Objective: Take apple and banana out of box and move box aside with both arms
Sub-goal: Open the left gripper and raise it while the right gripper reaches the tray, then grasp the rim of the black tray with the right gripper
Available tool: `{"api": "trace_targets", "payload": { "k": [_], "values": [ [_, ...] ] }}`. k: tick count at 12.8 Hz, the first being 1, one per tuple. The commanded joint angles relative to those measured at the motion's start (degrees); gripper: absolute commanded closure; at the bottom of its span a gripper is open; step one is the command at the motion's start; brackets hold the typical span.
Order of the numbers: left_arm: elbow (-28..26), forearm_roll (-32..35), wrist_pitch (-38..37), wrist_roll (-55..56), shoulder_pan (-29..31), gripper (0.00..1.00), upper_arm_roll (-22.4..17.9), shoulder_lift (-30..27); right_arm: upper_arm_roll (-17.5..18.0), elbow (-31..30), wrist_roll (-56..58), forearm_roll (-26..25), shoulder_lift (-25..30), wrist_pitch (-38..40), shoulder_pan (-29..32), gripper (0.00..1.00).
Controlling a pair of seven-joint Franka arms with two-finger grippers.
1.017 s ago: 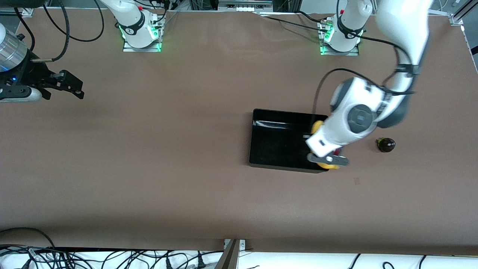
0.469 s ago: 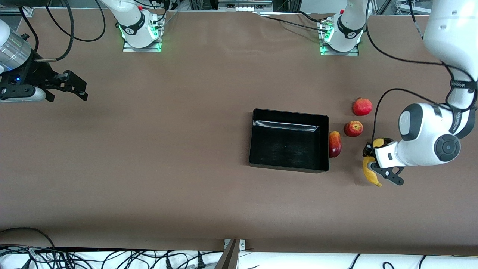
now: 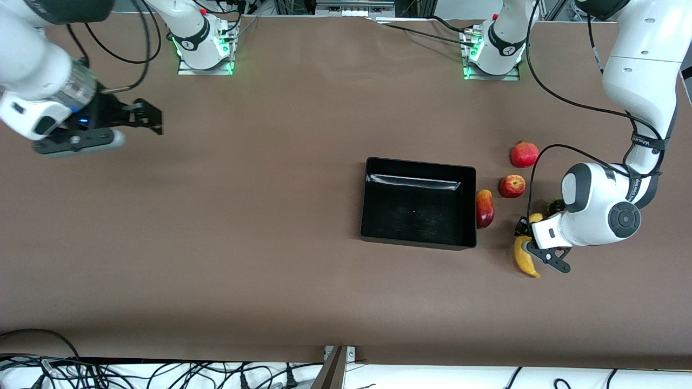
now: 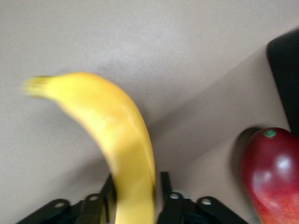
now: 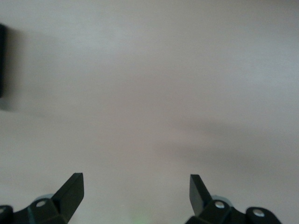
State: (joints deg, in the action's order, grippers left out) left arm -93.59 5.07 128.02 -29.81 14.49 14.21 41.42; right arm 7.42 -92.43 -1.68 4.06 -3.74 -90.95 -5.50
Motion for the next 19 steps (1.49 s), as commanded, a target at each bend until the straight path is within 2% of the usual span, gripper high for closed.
{"api": "trace_targets", "payload": {
  "k": [1, 4, 9, 13, 14, 15, 16, 17, 18, 19],
  "values": [
    [-0.6, 1.4, 0.3, -1.2, 0.9, 0.00, 1.1, -1.0, -0.3, 0.9, -7.0, 3.9, -4.5, -3.9, -4.6, 0.00],
    [0.4, 0.7, -3.5, 0.5, 0.5, 0.00, 3.1, -5.7, -0.3, 1.1, -20.5, 3.4, -9.6, -11.3, -12.7, 0.00],
    [4.0, 0.8, -20.8, 18.0, 0.3, 0.00, 6.2, -17.0, -0.5, 2.5, -38.6, 2.3, -20.8, -26.4, -24.9, 0.00],
    [12.9, 1.3, -34.7, 24.6, 0.0, 0.00, 5.9, -20.0, -1.3, 11.5, -51.4, -4.1, -34.2, -36.3, -33.7, 0.01],
    [12.6, 0.8, -34.8, 25.1, -1.5, 0.00, 5.1, -22.5, -3.5, 13.7, -53.2, -4.1, -37.1, -37.8, -36.6, 0.01],
    [10.7, 0.3, -34.8, 28.3, -5.1, 0.00, 1.2, -25.5, -6.3, 15.6, -53.9, -4.1, -39.7, -38.9, -39.9, 0.01],
    [8.9, -1.0, -34.8, 33.7, -11.3, 0.00, -5.2, -28.8, -8.5, 17.1, -55.3, -4.1, -42.0, -39.8, -42.7, 0.02],
    [6.2, -1.0, -34.7, 36.8, -15.7, 0.00, -9.2, -32.0, -10.3, 17.7, -56.0, -4.1, -43.6, -41.0, -44.4, 0.03],
    [3.4, -1.2, -33.3, 37.2, -16.6, 0.00, -10.1, -35.1, -10.8, 17.7, -56.0, -4.1, -44.7, -41.8, -45.1, 0.08],
    [-1.2, -1.3, -29.0, 37.5, -16.6, 0.00, -10.2, -38.5, -10.9, 17.6, -56.0, -4.1, -45.3, -42.2, -45.1, 0.19]
  ]
}}
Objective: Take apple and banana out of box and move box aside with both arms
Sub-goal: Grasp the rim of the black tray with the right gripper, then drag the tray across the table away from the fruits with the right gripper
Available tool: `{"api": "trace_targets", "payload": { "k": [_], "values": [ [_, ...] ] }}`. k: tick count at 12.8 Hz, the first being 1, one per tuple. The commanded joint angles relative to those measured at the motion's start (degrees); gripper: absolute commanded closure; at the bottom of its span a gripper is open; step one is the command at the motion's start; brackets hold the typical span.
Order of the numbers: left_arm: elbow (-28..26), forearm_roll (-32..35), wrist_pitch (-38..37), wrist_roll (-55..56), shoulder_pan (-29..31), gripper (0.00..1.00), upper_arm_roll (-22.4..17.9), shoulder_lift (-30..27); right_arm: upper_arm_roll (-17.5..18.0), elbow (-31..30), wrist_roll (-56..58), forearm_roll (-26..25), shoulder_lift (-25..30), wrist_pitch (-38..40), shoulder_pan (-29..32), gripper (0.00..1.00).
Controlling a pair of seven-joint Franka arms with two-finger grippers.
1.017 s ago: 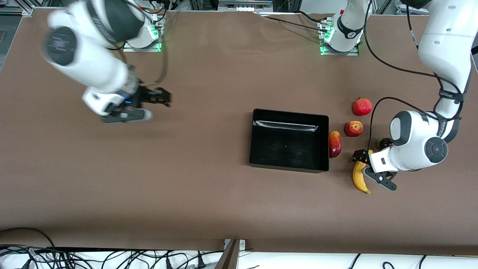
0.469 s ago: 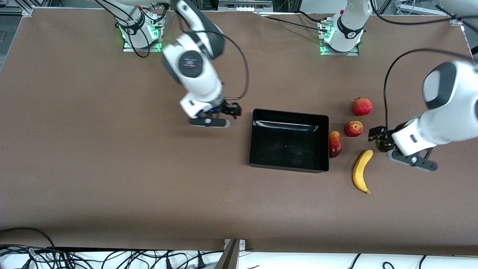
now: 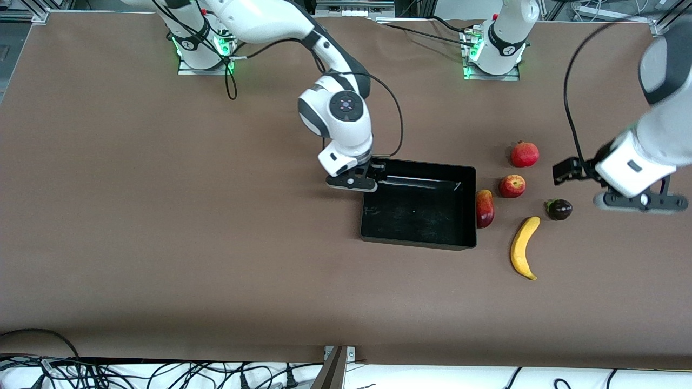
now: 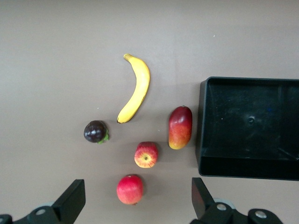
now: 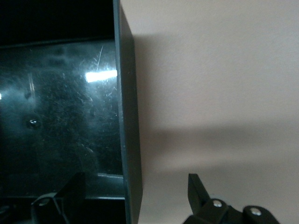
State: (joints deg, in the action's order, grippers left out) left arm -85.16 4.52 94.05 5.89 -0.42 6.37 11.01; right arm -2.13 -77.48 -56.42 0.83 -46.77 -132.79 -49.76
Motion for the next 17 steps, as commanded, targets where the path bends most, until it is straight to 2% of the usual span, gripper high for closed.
{"api": "trace_targets", "payload": {
  "k": [1, 2, 3, 4, 7, 9, 10, 13, 15, 17],
  "values": [
    [-14.2, -0.8, 9.9, 2.0, -1.6, 0.00, -2.3, -10.7, -1.4, 2.7, -0.8, -0.9, -2.5, -0.4, -0.9, 0.39],
    [-14.9, -0.9, 10.9, 1.2, -0.8, 0.00, -2.2, -10.9, -1.3, 2.5, -0.4, -1.4, -2.5, -0.4, -0.9, 0.67],
    [-13.7, -0.7, 8.5, 0.9, -0.4, 0.00, -1.9, -10.7, -1.3, 2.5, 0.7, -1.9, -2.5, -0.3, -0.8, 0.90],
    [-11.2, -0.7, 5.9, 0.0, -0.5, 0.00, -1.7, -10.0, -1.3, 2.5, 0.7, -1.9, -2.4, -0.2, -0.7, 1.00],
    [-10.5, -1.2, 4.6, -0.2, -0.4, 0.00, -1.7, -9.5, -1.4, 2.5, 2.0, -2.1, -1.8, 0.3, -0.5, 1.00],
    [-10.4, -2.9, 3.7, 0.0, -0.4, 0.00, -2.0, -9.5, -1.6, 2.6, 4.8, -1.8, 0.1, 4.3, 0.4, 1.00],
    [-10.5, -4.9, 3.2, -0.4, 0.2, 0.00, -2.4, -9.5, -1.5, 2.8, 7.3, -1.4, 1.5, 7.6, 2.0, 1.00],
    [-10.1, -5.2, 3.2, -0.6, 0.5, 0.00, -1.7, -9.3, -1.3, 2.7, 18.2, -0.6, 7.5, 15.9, 7.7, 1.00],
    [-9.9, -5.2, 3.2, -0.6, 0.5, 0.00, -1.7, -9.3, -1.4, 2.3, 26.5, 2.2, 10.5, 19.1, 11.6, 1.00],
    [-9.8, -5.2, 3.2, 0.2, 0.2, 0.00, -1.6, -9.3, -1.5, 2.2, 33.6, 2.3, 12.3, 22.9, 16.4, 1.00]
  ]
}}
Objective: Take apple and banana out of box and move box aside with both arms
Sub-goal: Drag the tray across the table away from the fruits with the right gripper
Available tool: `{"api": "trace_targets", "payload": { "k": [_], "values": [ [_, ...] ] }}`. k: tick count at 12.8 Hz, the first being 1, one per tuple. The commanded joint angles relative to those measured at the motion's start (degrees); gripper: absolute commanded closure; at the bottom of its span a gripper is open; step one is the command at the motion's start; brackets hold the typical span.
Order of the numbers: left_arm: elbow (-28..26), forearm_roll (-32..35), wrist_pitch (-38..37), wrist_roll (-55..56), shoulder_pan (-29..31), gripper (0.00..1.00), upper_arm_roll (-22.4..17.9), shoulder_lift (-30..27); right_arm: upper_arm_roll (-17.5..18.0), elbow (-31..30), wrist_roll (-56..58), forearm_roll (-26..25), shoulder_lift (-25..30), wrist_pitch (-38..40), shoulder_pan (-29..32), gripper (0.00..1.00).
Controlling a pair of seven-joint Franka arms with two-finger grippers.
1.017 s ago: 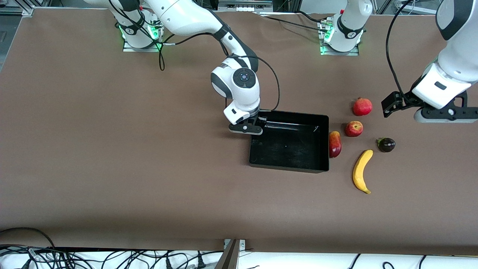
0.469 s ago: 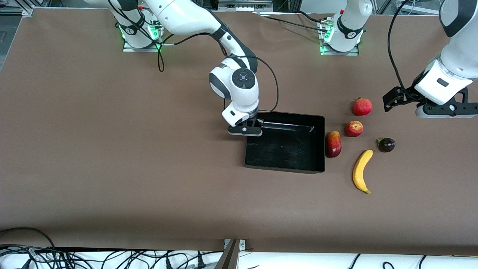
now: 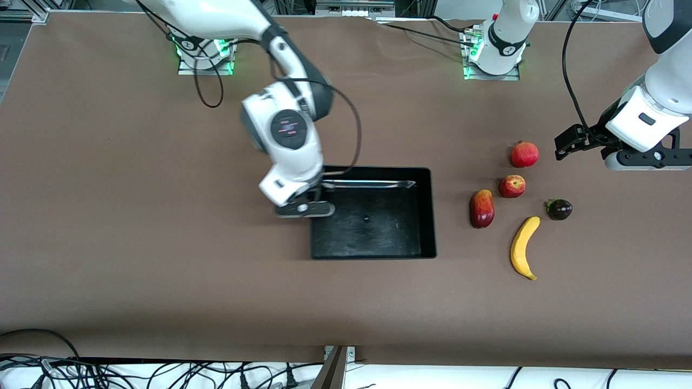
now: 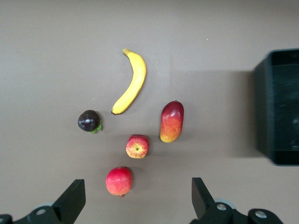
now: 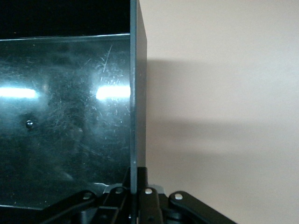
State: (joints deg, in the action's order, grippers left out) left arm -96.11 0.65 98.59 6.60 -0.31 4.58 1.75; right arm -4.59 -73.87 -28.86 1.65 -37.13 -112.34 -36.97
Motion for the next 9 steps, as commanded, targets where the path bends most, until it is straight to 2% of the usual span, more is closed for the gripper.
{"api": "trace_targets", "payload": {
  "k": [1, 4, 7, 9],
  "values": [
    [1.1, -1.3, -1.3, -0.5, 0.0, 0.00, 0.2, -0.1, 1.0, -1.8, 11.0, 1.5, 3.4, 3.3, 6.4, 1.00],
    [1.2, -1.3, -1.3, -0.4, 0.0, 0.00, 0.2, -0.1, 0.9, -5.2, 22.1, 1.9, 4.8, 4.0, 14.4, 1.00],
    [1.2, -1.3, -1.3, -0.4, 0.0, 0.00, 0.2, -0.1, 0.8, -12.2, 25.4, 1.9, 7.6, 2.3, 20.3, 1.00],
    [1.2, -1.3, -1.4, -0.4, -0.1, 0.00, 0.2, -0.1, -0.2, -19.3, 26.3, 1.9, 11.0, -2.0, 22.1, 1.00]
  ]
}}
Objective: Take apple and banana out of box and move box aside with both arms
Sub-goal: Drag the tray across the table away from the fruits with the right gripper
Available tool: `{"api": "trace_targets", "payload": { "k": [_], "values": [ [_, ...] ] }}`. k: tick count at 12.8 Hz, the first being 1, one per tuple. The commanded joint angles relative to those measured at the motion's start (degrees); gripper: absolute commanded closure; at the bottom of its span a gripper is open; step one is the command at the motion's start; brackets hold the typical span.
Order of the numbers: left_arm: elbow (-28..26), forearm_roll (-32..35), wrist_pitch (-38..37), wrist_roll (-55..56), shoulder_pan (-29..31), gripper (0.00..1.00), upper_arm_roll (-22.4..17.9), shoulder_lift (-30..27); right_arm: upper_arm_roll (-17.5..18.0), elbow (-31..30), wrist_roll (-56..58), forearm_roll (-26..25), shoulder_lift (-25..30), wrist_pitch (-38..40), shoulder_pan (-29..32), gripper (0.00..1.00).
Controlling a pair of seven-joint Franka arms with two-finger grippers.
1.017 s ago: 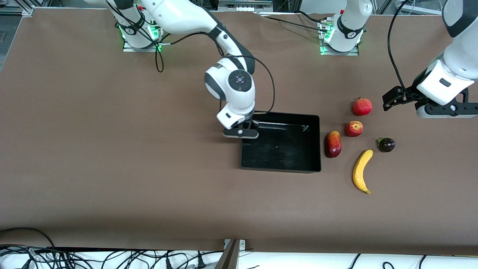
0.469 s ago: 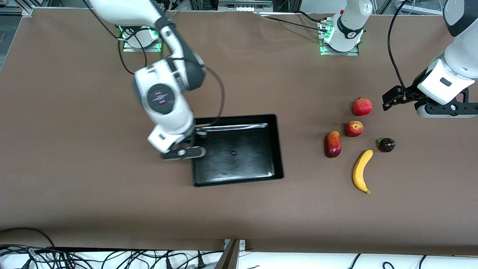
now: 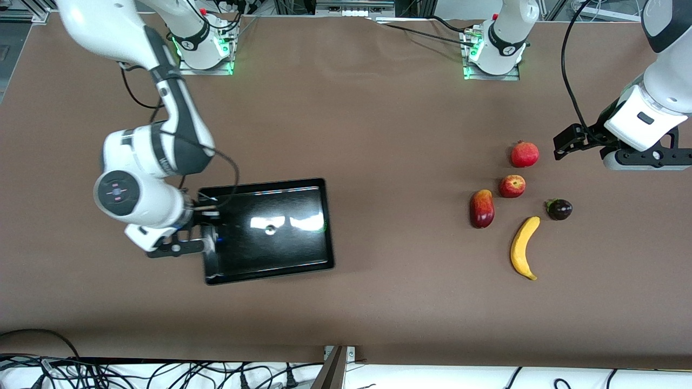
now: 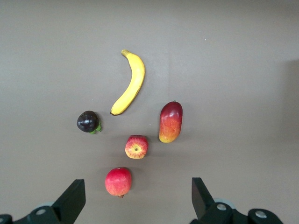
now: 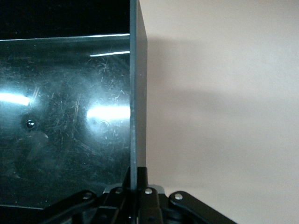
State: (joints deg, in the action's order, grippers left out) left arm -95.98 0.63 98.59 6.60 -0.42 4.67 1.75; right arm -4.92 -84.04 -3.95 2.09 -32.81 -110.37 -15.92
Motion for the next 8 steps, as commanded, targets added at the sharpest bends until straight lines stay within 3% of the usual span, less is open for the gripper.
{"api": "trace_targets", "payload": {
  "k": [1, 4, 8],
  "values": [
    [1.0, -1.3, -1.3, -0.5, 0.1, 0.00, 0.1, -0.1, -0.6, -14.7, 1.8, 1.4, 9.1, -8.0, 1.1, 1.00],
    [1.1, -1.3, -1.4, -0.6, 0.1, 0.00, 0.1, -0.1, -3.7, -27.7, 7.2, 1.5, 12.3, -22.0, 1.3, 1.00],
    [1.0, -1.4, -1.4, -0.4, 0.1, 0.00, 0.1, -0.1, -5.1, -34.6, 13.3, 2.9, 12.4, -30.8, 4.0, 1.00]
  ]
}}
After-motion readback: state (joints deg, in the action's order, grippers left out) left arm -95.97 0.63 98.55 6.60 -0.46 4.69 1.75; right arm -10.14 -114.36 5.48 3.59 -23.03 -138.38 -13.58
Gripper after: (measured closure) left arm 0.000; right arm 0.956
